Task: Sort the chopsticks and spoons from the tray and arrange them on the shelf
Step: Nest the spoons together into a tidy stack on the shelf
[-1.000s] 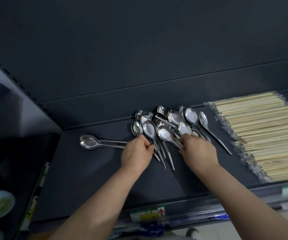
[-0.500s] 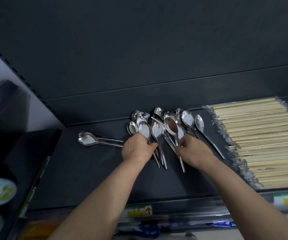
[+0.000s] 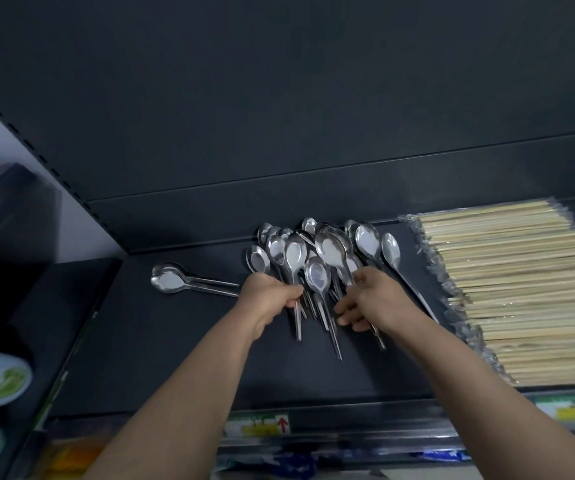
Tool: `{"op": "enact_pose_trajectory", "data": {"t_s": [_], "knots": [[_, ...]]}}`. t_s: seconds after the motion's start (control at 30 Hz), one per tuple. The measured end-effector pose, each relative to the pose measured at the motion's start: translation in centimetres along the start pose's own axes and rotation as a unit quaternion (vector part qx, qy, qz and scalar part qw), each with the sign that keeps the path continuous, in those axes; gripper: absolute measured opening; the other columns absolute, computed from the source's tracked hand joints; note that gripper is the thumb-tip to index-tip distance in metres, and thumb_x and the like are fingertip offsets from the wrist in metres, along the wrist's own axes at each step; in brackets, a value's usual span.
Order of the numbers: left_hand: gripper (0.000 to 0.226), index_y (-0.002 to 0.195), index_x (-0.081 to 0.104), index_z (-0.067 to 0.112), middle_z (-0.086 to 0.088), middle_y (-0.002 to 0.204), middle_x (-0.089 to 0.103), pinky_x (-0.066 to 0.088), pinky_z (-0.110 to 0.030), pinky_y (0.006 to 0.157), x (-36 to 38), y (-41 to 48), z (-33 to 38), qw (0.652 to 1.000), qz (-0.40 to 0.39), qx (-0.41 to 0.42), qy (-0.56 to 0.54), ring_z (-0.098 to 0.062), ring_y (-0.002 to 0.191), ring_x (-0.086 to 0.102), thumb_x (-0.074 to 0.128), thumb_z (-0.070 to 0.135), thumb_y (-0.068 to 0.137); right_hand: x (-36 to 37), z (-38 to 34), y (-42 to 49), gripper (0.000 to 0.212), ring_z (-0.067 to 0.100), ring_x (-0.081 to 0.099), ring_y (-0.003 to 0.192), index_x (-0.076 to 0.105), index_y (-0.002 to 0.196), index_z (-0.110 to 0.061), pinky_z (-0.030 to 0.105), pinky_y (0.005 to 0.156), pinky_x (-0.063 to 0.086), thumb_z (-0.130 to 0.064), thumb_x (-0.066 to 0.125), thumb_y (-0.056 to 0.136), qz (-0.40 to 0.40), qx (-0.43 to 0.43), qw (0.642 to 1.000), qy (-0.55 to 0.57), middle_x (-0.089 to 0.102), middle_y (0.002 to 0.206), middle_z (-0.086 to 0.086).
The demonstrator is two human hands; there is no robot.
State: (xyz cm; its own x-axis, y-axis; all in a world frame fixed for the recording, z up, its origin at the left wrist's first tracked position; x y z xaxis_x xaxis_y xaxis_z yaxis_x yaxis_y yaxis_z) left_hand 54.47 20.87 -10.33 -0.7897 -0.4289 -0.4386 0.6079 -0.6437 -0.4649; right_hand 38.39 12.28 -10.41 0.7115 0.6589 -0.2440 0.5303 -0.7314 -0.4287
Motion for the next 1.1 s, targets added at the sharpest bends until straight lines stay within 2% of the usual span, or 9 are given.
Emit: {"op": "enact_pose_trajectory", "data": {"t_s": [0.17, 0.3, 0.47, 0.6, 0.7, 0.8, 0.93, 1.0, 1.1], "knots": [[0.014, 0.083, 0.068, 0.014, 0.004, 0.07, 0.069, 0.027, -0.016, 0.042, 0.7, -1.4, 1.3, 0.996, -0.047, 0.04, -0.066, -0.005, 0.051, 0.042, 0.069, 0.027, 0.088, 1.3, -0.6, -0.3, 0.016, 0.025, 0.071, 0.068, 0.051, 0.106, -0.005, 0.033, 0.061, 0.056, -0.002, 0.047, 0.09, -0.032, 0.001, 0.998, 0.055, 0.07, 0.085, 0.012], [0.018, 0.087, 0.07, 0.006, 0.002, 0.062, 0.061, 0.034, -0.013, 0.041, 2.3, -1.9, 1.9, 0.995, -0.053, 0.068, -0.048, 0.001, 0.039, 0.044, 0.069, 0.023, 0.089, 2.6, -0.9, -0.8, 0.012, 0.02, 0.064, 0.057, 0.052, 0.1, -0.005, 0.028, 0.051, 0.052, -0.012, 0.041, 0.097, -0.066, -0.018, 0.993, 0.093, 0.065, 0.074, 0.008], [0.025, 0.072, 0.073, 0.013, 0.006, 0.058, 0.066, 0.046, -0.026, 0.059, 2.4, -0.7, 1.6, 0.994, 0.014, 0.108, 0.001, -0.007, 0.054, 0.053, 0.077, 0.036, 0.08, 1.2, 0.1, -0.4, 0.02, 0.009, 0.037, 0.05, 0.047, 0.088, -0.017, 0.019, 0.039, 0.029, -0.022, 0.033, 0.103, 0.033, -0.019, 0.999, 0.034, 0.048, 0.067, 0.0], [0.029, 0.067, 0.07, 0.013, -0.002, 0.067, 0.071, 0.059, -0.036, 0.069, 1.2, 0.7, 1.3, 0.983, 0.102, 0.111, 0.101, -0.017, 0.061, 0.064, 0.075, 0.04, 0.077, -0.9, 0.5, -0.5, 0.018, 0.013, 0.045, 0.06, 0.049, 0.094, -0.018, 0.027, 0.058, 0.038, -0.029, 0.038, 0.102, 0.113, -0.071, 0.99, -0.044, 0.05, 0.069, -0.002], [0.026, 0.074, 0.066, 0.019, 0.001, 0.074, 0.069, 0.054, -0.031, 0.067, 1.4, 0.9, 2.0, 0.973, 0.124, 0.108, 0.163, -0.021, 0.074, 0.065, 0.073, 0.044, 0.076, -1.9, 0.9, -0.7, 0.02, 0.011, 0.048, 0.065, 0.052, 0.103, -0.018, 0.027, 0.059, 0.037, -0.033, 0.04, 0.101, 0.134, -0.066, 0.988, -0.049, 0.053, 0.073, -0.003], [0.03, 0.066, 0.065, 0.012, -0.005, 0.065, 0.064, 0.048, -0.03, 0.057, 2.4, 1.0, 2.5, 0.965, 0.104, 0.112, 0.214, -0.025, 0.066, 0.063, 0.068, 0.038, 0.082, -2.2, 1.4, -0.9, 0.016, 0.008, 0.043, 0.056, 0.049, 0.1, -0.015, 0.022, 0.05, 0.033, -0.028, 0.041, 0.101, 0.138, -0.057, 0.988, -0.041, 0.049, 0.067, -0.004], [0.03, 0.068, 0.069, 0.006, -0.01, 0.071, 0.068, 0.055, -0.038, 0.067, 2.7, 1.5, 2.1, 0.988, 0.073, 0.102, 0.089, -0.019, 0.061, 0.058, 0.067, 0.03, 0.084, -2.4, 1.8, -1.1, 0.014, 0.008, 0.043, 0.051, 0.049, 0.098, -0.013, 0.017, 0.044, 0.033, -0.022, 0.038, 0.102, 0.14, -0.044, 0.989, -0.02, 0.053, 0.067, -0.001], [0.028, 0.065, 0.066, 0.012, -0.002, 0.07, 0.067, 0.047, -0.03, 0.061, 2.9, 1.2, 2.3, 0.995, 0.037, 0.09, 0.001, -0.012, 0.06, 0.053, 0.067, 0.027, 0.088, -2.3, 1.5, -1.2, 0.015, 0.009, 0.046, 0.052, 0.049, 0.098, -0.016, 0.017, 0.044, 0.036, -0.024, 0.038, 0.102, 0.138, -0.047, 0.989, -0.024, 0.057, 0.067, -0.002], [0.026, 0.067, 0.062, 0.017, 0.003, 0.071, 0.065, 0.037, -0.023, 0.055, 2.8, 0.7, 3.1, 0.993, 0.03, 0.088, -0.069, -0.01, 0.06, 0.049, 0.063, 0.023, 0.092, -1.2, 0.8, -1.3, 0.021, 0.012, 0.054, 0.065, 0.052, 0.098, -0.018, 0.024, 0.059, 0.041, -0.036, 0.042, 0.101, 0.102, -0.052, 0.993, -0.033, 0.061, 0.072, -0.004]]}}
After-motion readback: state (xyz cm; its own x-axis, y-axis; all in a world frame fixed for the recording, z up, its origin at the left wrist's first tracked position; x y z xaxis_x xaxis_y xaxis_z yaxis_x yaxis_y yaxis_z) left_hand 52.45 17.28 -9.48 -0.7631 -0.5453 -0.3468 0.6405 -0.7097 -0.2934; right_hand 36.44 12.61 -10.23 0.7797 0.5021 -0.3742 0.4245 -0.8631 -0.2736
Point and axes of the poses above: each hand's wrist, its own y-axis towards the middle knuckle, its own x-axis out of the palm, z = x × y, the point moved 4 cm from there along y, towards the middle knuckle
